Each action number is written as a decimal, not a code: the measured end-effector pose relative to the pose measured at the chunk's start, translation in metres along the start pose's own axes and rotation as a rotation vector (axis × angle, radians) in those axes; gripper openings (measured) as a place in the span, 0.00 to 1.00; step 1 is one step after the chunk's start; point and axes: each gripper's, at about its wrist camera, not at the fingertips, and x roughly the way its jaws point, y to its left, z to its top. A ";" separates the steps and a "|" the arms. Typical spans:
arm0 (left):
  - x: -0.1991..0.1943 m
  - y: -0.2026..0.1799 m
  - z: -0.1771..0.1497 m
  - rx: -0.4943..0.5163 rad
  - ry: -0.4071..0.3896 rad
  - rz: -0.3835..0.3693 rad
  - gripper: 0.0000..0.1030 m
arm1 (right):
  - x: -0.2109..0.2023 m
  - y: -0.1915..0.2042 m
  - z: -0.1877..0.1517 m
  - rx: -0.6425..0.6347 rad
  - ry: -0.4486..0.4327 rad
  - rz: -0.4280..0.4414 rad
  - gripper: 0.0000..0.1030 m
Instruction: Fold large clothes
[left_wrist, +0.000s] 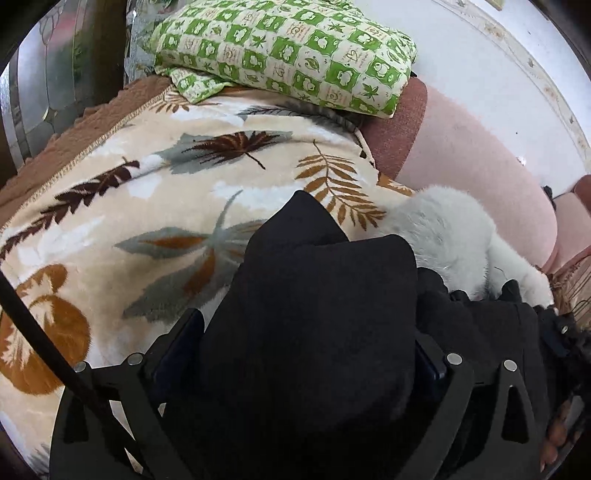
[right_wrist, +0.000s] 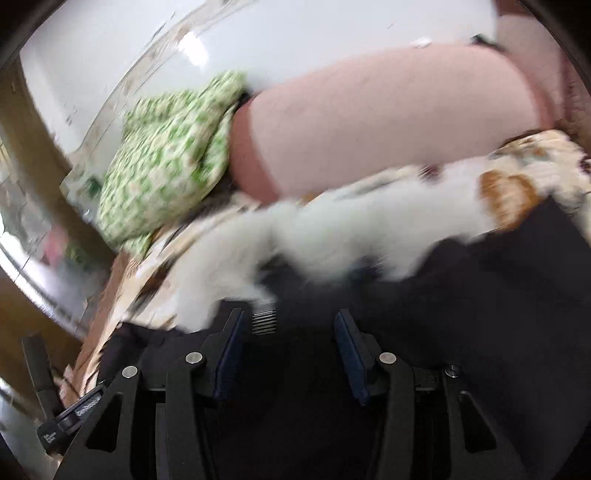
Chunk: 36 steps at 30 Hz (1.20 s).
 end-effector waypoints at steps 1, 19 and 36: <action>0.000 0.001 0.000 -0.002 0.004 -0.009 0.96 | -0.002 -0.019 0.002 0.023 0.013 0.001 0.39; -0.022 -0.012 -0.005 0.065 -0.098 0.077 0.98 | -0.093 -0.227 -0.033 0.653 -0.109 -0.134 0.36; -0.279 -0.055 -0.139 0.282 -0.657 0.166 1.00 | -0.224 -0.067 -0.175 0.101 -0.198 -0.189 0.64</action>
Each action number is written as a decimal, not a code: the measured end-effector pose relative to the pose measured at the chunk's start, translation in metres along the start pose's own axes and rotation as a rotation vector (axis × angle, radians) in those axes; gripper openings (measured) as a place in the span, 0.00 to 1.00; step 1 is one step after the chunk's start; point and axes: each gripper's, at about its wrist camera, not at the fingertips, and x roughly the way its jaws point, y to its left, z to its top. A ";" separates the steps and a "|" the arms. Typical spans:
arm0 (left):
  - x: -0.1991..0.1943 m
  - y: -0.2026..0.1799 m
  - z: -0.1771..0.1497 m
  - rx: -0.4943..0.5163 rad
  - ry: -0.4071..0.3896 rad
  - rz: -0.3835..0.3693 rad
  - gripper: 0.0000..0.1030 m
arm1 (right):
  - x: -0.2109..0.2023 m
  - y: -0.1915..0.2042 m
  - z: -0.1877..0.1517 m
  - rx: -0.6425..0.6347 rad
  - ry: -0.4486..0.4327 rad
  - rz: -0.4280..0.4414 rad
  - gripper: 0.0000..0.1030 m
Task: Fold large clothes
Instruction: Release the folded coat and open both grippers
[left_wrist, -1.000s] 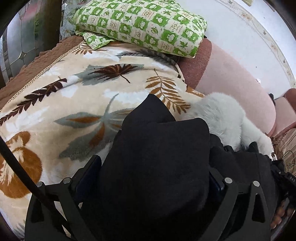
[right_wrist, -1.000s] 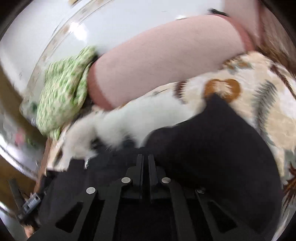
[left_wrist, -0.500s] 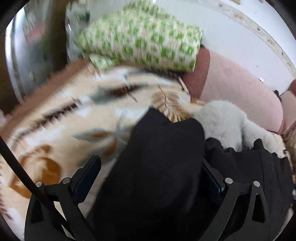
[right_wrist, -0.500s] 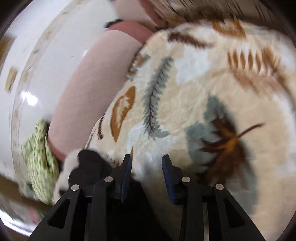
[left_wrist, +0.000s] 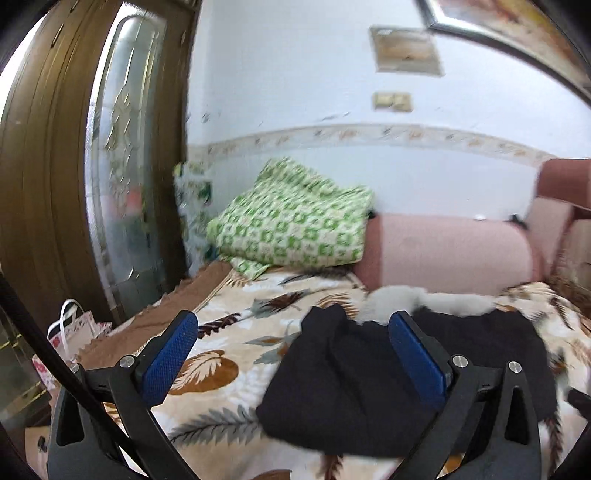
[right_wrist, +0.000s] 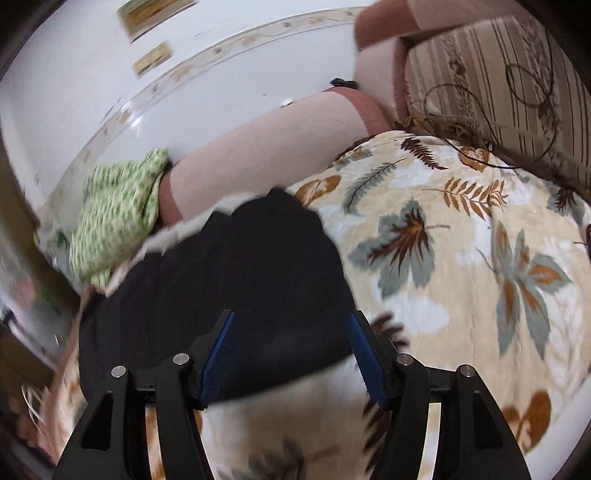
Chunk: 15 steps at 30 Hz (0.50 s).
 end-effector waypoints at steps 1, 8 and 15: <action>-0.012 -0.001 -0.003 0.012 0.005 -0.026 1.00 | -0.004 0.006 -0.006 -0.023 -0.006 -0.004 0.64; -0.053 -0.016 -0.020 -0.019 0.144 -0.243 1.00 | -0.031 0.036 -0.045 -0.066 0.003 0.032 0.68; -0.083 -0.019 -0.020 -0.001 0.076 -0.203 1.00 | -0.056 0.072 -0.055 -0.121 0.024 0.147 0.70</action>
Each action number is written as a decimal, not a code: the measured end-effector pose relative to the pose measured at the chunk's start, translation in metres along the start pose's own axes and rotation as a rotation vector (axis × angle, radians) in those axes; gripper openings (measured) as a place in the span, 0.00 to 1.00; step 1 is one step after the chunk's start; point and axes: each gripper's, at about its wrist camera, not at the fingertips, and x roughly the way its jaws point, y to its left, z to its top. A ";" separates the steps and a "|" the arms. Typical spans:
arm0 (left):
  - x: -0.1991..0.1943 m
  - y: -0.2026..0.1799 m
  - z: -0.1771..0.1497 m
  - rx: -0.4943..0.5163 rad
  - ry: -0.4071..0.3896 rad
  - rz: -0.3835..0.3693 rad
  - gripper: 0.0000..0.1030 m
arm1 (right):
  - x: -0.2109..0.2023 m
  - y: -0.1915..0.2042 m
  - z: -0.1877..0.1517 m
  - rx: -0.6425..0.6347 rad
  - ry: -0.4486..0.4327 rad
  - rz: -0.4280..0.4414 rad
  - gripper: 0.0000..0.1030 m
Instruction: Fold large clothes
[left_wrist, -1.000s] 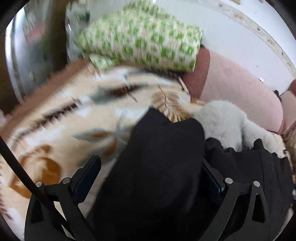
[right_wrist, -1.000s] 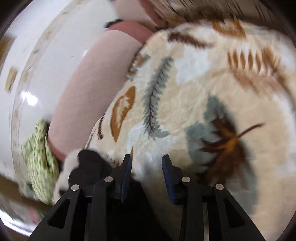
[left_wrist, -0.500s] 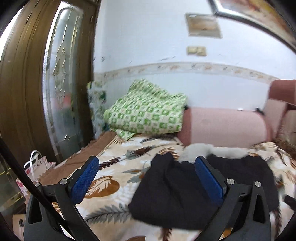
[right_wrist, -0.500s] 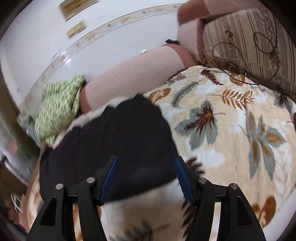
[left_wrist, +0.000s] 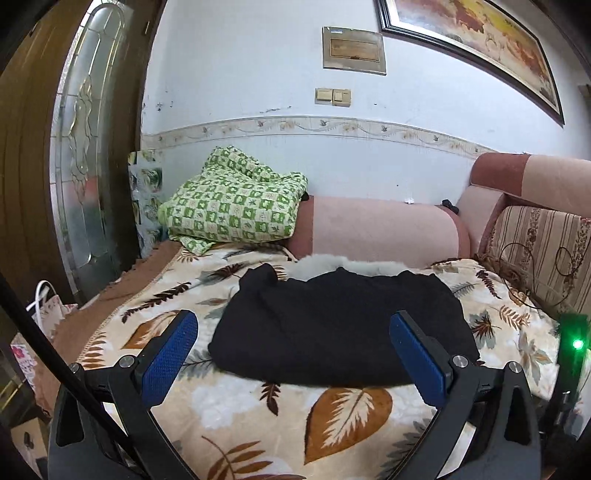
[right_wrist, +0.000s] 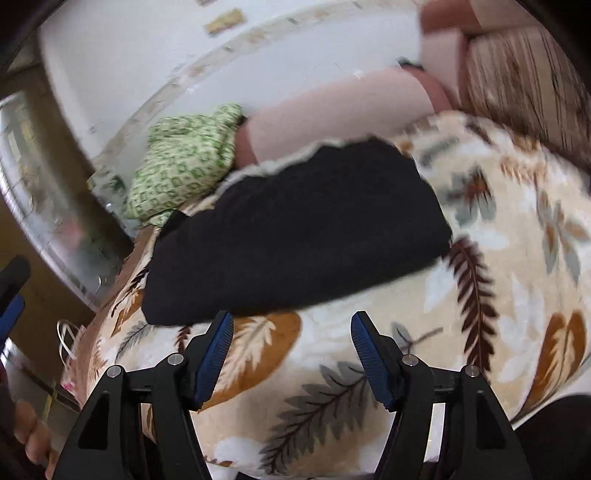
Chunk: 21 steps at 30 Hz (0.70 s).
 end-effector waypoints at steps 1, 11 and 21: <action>-0.001 0.001 -0.001 -0.003 0.005 0.007 1.00 | -0.005 0.001 0.001 -0.011 -0.029 -0.033 0.70; 0.018 0.005 -0.031 0.030 0.161 0.070 1.00 | -0.014 -0.007 -0.005 -0.016 -0.038 -0.156 0.76; 0.040 0.003 -0.055 0.032 0.299 0.067 1.00 | -0.005 0.003 -0.014 -0.103 -0.011 -0.210 0.78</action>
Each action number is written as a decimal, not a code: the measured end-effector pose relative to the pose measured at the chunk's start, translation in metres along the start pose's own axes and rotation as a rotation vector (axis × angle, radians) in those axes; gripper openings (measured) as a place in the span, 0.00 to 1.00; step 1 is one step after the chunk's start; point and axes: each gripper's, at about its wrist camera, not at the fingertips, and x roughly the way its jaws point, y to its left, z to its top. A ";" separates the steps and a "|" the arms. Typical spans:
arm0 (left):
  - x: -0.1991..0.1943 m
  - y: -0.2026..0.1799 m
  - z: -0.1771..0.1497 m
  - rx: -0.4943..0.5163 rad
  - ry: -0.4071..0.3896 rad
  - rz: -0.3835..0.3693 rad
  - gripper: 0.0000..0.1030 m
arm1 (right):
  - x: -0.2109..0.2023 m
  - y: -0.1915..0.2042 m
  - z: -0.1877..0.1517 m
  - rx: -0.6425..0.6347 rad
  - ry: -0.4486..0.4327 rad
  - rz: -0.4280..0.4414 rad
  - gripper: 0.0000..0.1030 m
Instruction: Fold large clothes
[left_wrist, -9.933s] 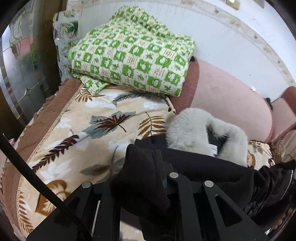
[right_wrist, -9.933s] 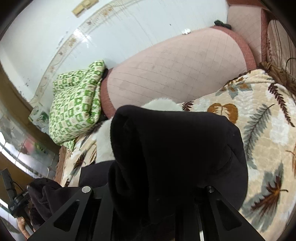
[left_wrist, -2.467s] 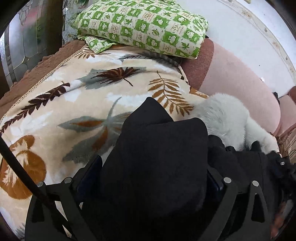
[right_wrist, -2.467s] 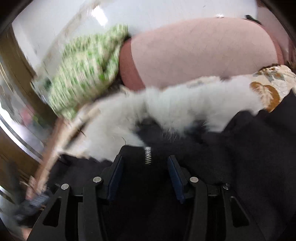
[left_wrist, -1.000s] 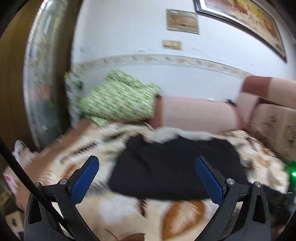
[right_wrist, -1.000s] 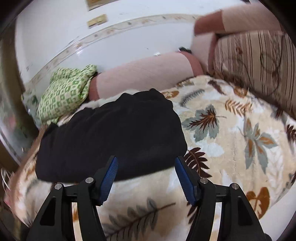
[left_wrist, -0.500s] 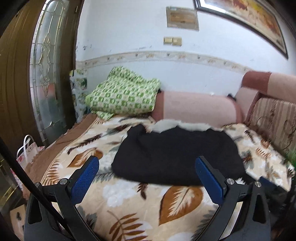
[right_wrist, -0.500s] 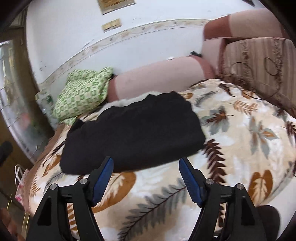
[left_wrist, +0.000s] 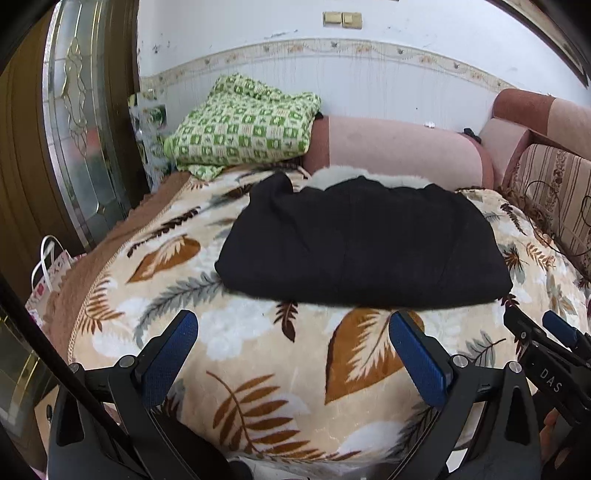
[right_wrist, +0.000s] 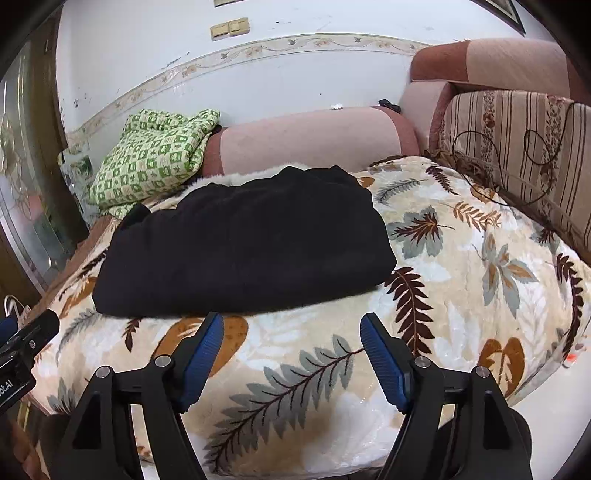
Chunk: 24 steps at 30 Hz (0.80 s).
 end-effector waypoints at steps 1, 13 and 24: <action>0.002 0.000 -0.001 0.000 0.006 -0.002 1.00 | 0.000 0.001 -0.001 -0.005 0.000 -0.005 0.78; 0.012 -0.006 -0.006 0.012 0.048 -0.014 1.00 | 0.007 0.005 -0.005 -0.032 0.025 -0.033 0.79; 0.016 -0.007 -0.009 0.003 0.076 -0.034 1.00 | 0.012 0.008 -0.008 -0.051 0.045 -0.054 0.80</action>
